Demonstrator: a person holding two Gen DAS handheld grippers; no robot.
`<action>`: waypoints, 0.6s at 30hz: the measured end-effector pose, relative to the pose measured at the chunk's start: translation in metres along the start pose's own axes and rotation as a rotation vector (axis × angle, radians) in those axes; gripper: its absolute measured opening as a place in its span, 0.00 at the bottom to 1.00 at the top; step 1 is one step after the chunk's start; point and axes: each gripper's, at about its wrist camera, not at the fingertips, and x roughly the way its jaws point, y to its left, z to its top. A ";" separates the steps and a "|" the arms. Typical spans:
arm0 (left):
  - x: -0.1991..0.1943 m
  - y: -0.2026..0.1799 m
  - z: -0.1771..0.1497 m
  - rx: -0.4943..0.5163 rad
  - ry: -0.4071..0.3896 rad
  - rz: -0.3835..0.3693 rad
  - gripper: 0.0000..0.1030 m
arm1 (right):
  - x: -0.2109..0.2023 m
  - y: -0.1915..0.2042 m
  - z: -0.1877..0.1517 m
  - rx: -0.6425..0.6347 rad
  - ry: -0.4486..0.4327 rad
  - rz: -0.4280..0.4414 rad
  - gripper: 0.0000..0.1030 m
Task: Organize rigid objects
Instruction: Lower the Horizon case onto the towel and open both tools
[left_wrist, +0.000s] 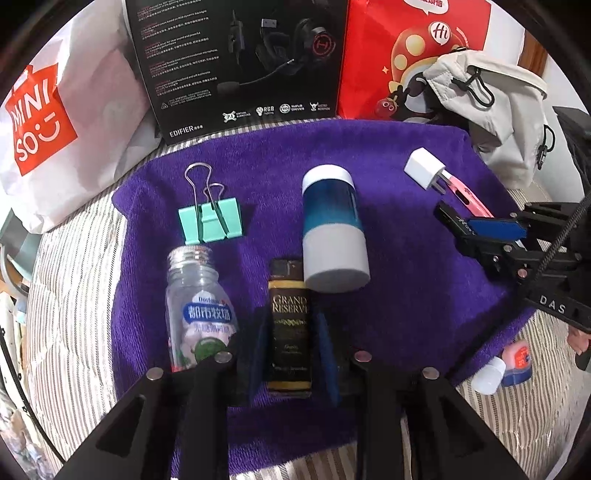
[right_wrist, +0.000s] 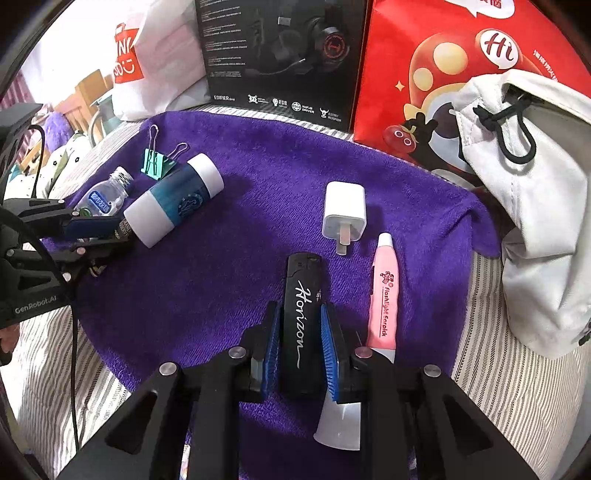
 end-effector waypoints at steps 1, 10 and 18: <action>-0.001 0.000 -0.001 -0.003 0.005 -0.004 0.28 | -0.001 0.000 -0.001 0.000 0.005 0.003 0.24; -0.029 -0.004 -0.018 0.015 -0.036 -0.008 0.58 | -0.051 0.000 -0.015 0.066 -0.054 0.013 0.56; -0.068 -0.010 -0.044 0.059 -0.124 -0.019 0.71 | -0.116 -0.003 -0.063 0.103 -0.127 -0.049 0.79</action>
